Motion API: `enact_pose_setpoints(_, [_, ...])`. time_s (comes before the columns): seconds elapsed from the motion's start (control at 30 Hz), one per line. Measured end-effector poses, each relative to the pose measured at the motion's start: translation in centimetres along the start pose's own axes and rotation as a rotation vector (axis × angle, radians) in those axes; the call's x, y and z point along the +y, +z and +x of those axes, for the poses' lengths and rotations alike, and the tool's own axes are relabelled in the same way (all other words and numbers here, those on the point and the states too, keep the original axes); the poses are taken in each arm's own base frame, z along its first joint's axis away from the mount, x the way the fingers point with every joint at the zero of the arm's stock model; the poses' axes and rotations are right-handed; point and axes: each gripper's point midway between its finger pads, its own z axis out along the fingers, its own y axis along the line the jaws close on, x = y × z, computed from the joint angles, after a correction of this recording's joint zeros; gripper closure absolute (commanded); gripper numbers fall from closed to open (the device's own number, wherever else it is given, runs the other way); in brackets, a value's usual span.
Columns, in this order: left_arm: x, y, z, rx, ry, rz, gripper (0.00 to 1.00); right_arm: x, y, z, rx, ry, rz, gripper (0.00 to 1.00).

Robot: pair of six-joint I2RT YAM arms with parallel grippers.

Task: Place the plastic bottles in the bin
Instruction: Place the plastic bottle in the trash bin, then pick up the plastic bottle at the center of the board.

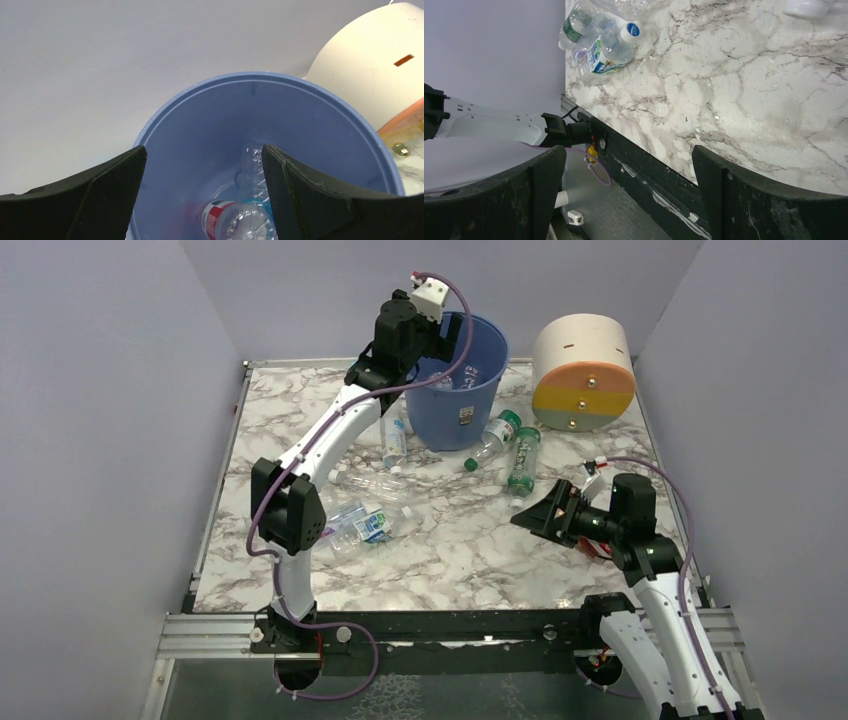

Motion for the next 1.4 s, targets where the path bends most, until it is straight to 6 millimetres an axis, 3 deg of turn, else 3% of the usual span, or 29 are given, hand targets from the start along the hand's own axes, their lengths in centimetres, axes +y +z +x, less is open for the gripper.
enact_pose_setpoints(0.17, [-0.1, -2.7, -1.9, -0.005, -0.03, 0.017, 0.01, -0.8, 0.5, -0.4, 0.002, 0.005, 0.033, 0.0])
enact_pose_setpoints(0.37, [-0.4, -8.9, -5.3, -0.045, -0.127, 0.051, 0.01, -1.1, 0.5, -3.1, -0.066, -0.055, 0.109, 0.0])
enact_pose_setpoints(0.47, [-1.1, -11.8, -5.1, -0.04, -0.192, 0.089, 0.01, -1.3, 0.5, -4.7, -0.102, -0.092, 0.152, 0.02])
enact_pose_setpoints(0.53, [-2.1, -13.4, -3.7, -0.013, -0.248, 0.131, 0.01, -1.8, 0.7, -5.6, -0.118, -0.107, 0.186, 0.02])
enact_pose_setpoints(0.63, [-4.2, -14.9, 0.5, 0.071, -0.341, 0.202, 0.01, -3.3, 1.2, -6.7, -0.133, -0.112, 0.257, 0.03])
enact_pose_setpoints(0.8, [-8.4, -17.4, 12.6, 0.356, -0.479, 0.262, 0.01, -6.5, 2.5, -8.4, -0.145, -0.111, 0.381, 0.03])
enact_pose_setpoints(0.9, [-10.3, -19.4, 17.3, 0.489, -0.507, 0.276, 0.01, -8.1, 3.2, -9.5, -0.154, -0.113, 0.439, 0.04])
enact_pose_setpoints(1.0, [-11.2, -20.9, 18.5, 0.532, -0.516, 0.29, 0.01, -9.7, 4.0, -10.7, -0.164, -0.121, 0.496, 0.04])
enact_pose_setpoints(1.2, [-12.6, -22.7, 16.3, 0.479, -0.522, 0.34, 0.01, -11.9, 5.8, -12.4, -0.167, -0.126, 0.547, 0.05])
enact_pose_setpoints(1.4, [-16.2, -25.4, 17.5, 0.528, -0.508, 0.426, 0.01, -13.2, 7.6, -13.7, -0.163, -0.128, 0.557, 0.05])
